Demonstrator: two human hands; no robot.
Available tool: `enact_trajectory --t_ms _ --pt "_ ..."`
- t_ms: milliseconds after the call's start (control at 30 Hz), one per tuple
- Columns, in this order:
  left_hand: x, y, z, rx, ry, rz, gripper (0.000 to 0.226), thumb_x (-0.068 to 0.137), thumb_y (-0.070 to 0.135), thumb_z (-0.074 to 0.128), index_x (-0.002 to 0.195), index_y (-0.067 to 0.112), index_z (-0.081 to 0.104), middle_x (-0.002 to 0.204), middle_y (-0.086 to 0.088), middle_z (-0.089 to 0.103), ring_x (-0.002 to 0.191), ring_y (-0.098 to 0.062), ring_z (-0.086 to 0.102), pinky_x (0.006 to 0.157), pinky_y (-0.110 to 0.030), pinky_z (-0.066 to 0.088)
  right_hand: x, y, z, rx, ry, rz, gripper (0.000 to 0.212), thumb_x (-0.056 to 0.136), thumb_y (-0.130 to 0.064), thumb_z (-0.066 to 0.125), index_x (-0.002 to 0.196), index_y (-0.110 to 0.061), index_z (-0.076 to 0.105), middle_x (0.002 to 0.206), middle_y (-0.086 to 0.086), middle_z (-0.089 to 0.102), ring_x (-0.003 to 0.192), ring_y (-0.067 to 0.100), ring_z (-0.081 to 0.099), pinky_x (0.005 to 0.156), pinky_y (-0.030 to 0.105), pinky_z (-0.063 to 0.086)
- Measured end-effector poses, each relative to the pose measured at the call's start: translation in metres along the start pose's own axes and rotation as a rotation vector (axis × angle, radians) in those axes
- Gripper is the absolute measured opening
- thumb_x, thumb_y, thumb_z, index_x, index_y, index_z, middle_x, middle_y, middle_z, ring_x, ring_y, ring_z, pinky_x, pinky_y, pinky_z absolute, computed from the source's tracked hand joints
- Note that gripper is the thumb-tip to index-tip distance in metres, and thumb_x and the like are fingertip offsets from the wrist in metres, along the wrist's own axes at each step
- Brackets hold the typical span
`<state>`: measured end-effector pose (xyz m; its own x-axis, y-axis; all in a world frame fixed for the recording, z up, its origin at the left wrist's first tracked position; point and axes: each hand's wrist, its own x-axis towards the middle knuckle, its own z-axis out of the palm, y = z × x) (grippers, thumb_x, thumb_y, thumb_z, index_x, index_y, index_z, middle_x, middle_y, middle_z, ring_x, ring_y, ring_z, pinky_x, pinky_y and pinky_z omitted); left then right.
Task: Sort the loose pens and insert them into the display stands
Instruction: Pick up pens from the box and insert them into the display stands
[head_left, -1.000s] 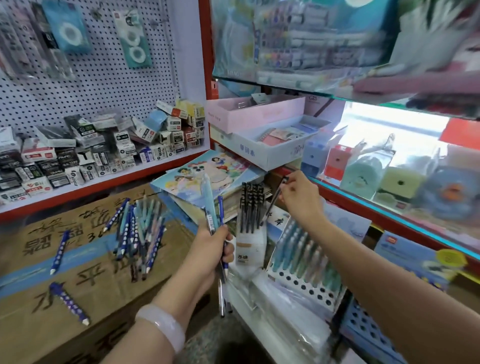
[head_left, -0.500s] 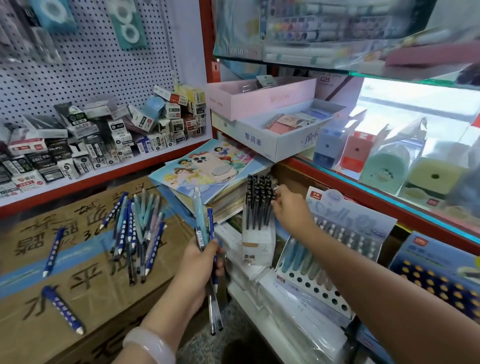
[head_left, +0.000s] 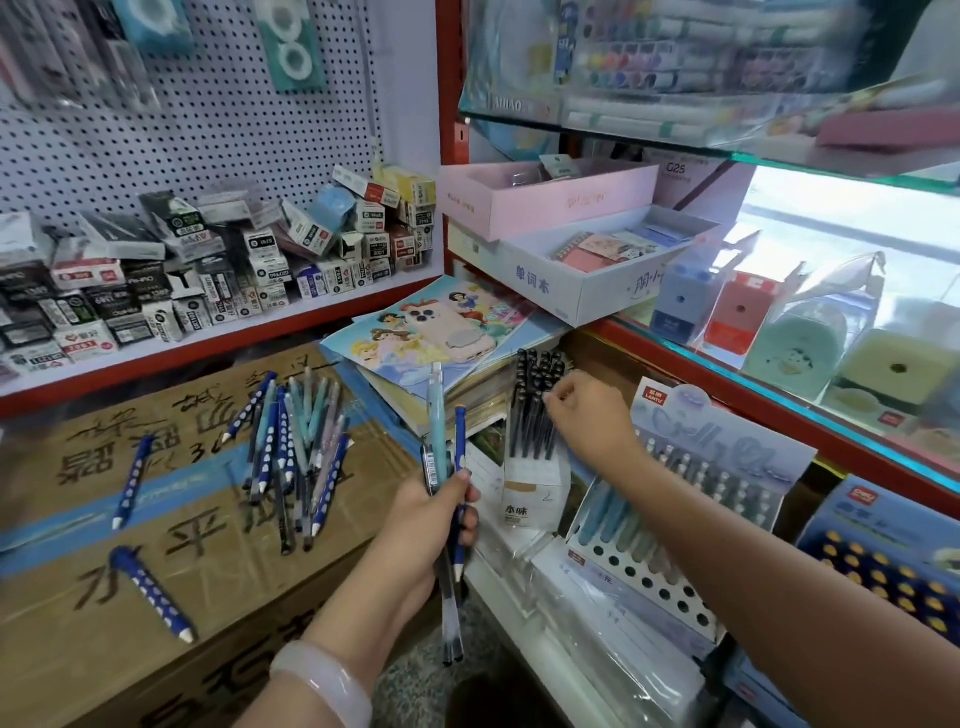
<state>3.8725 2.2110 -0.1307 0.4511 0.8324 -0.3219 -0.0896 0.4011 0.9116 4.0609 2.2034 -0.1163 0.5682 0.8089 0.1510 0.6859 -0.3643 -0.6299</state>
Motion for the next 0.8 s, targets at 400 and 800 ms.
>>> enact_trajectory --t_ms 400,800 --pt "-0.017 -0.005 0.02 0.061 -0.144 0.039 0.013 0.098 0.012 0.043 0.09 0.006 0.051 0.068 -0.007 0.053 0.05 -0.016 0.05 0.043 -0.021 0.046 -0.042 -0.029 -0.021 0.559 -0.392 0.024 0.024 0.093 -0.02 0.057 0.071 -0.009 0.058 0.065 0.006 0.058 0.054 0.007 0.054 0.055 0.014 0.049" --pt "-0.049 -0.045 0.105 0.188 -0.385 -0.017 0.012 0.097 0.018 0.045 0.098 0.011 0.055 0.069 -0.002 0.04 0.045 -0.008 0.034 0.037 -0.017 0.03 -0.097 0.07 -0.144 0.452 0.15 0.139 0.024 0.094 -0.015 0.054 0.071 -0.011 0.049 0.044 -0.001 0.06 0.044 0.007 0.06 0.047 0.018 0.051"
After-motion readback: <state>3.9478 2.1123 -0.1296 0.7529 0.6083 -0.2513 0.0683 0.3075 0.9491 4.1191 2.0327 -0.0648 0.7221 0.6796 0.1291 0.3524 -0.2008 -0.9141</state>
